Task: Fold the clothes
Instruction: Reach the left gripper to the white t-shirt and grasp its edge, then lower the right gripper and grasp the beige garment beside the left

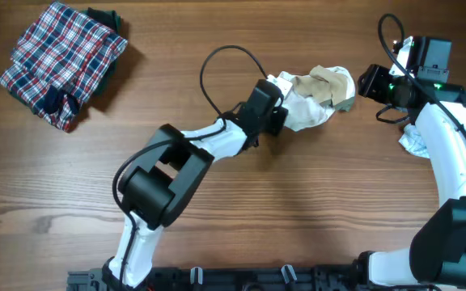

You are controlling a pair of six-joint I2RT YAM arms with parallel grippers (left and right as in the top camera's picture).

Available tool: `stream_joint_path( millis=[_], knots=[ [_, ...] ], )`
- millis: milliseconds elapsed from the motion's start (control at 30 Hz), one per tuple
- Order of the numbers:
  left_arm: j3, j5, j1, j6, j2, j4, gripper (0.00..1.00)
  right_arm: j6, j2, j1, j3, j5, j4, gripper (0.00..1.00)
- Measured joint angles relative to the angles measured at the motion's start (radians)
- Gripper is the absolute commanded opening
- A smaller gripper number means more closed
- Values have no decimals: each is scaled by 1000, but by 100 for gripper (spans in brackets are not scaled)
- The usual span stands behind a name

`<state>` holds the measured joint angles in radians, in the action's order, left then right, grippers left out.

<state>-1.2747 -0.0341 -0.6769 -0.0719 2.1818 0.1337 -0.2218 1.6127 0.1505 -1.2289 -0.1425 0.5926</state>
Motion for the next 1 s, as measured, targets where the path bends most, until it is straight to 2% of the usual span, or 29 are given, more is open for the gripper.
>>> stream_joint_path(
  millis=[333,533,700,867,1000],
  knots=[
    [-2,4,84,-15,-15,-46,4,3,0,0,0,0,10,64],
    [-29,19,146,-15,-58,-249,4,3,0,0,0,0,14,61],
    [-41,30,190,-15,-109,-486,4,3,0,-6,0,-16,29,59],
    [-50,38,200,-15,-137,-658,4,23,0,-82,0,-36,29,60],
    [-53,42,200,-15,-143,-720,4,91,0,-163,0,-41,2,61]
  ],
)
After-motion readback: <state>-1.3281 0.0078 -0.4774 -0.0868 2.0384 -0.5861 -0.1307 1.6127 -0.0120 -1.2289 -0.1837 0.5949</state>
